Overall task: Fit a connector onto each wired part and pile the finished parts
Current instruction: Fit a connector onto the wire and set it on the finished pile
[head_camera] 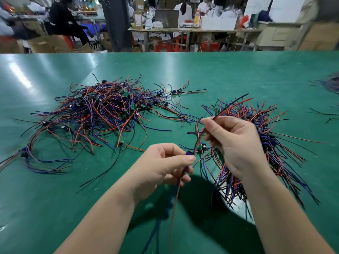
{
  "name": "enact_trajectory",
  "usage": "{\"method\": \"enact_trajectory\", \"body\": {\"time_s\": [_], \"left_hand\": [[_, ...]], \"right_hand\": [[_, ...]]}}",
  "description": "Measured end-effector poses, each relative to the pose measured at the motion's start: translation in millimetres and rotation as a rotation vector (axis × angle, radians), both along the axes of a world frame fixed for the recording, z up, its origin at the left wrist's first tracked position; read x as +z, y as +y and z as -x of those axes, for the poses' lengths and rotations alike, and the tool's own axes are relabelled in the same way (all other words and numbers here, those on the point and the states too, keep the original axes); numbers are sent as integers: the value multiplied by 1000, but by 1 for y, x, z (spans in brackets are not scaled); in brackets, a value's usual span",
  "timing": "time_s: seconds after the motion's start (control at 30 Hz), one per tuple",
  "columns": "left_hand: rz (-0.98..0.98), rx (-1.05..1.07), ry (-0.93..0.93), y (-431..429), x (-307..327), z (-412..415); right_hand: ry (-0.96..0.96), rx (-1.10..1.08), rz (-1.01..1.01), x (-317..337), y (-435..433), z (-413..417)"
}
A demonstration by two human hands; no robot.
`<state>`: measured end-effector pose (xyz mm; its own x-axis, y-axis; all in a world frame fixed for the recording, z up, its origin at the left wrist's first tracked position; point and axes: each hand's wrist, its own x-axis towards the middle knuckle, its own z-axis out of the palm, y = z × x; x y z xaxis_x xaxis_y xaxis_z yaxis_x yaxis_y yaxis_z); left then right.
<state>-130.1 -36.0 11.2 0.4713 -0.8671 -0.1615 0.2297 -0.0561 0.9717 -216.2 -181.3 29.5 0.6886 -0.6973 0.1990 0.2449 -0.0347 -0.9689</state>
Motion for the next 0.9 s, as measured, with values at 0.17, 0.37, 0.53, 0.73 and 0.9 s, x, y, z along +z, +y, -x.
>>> {"method": "enact_trajectory", "body": {"time_s": [0.17,0.37,0.53,0.73,0.9], "left_hand": [[-90,-296,-78,8,-4,0],[-78,-503,-102,13,-2,-2],[109,-630,-31,20,1,-7],[480,-493,221,13,-3,-13],[476,-35,390,7,-1,-13]], "right_hand": [[-69,-116,-46,4,-8,4],[-64,-93,-60,6,-4,3],[-76,-106,-147,6,-7,5],[63,73,-69,1,-8,6],[14,430,128,-6,9,2]]}}
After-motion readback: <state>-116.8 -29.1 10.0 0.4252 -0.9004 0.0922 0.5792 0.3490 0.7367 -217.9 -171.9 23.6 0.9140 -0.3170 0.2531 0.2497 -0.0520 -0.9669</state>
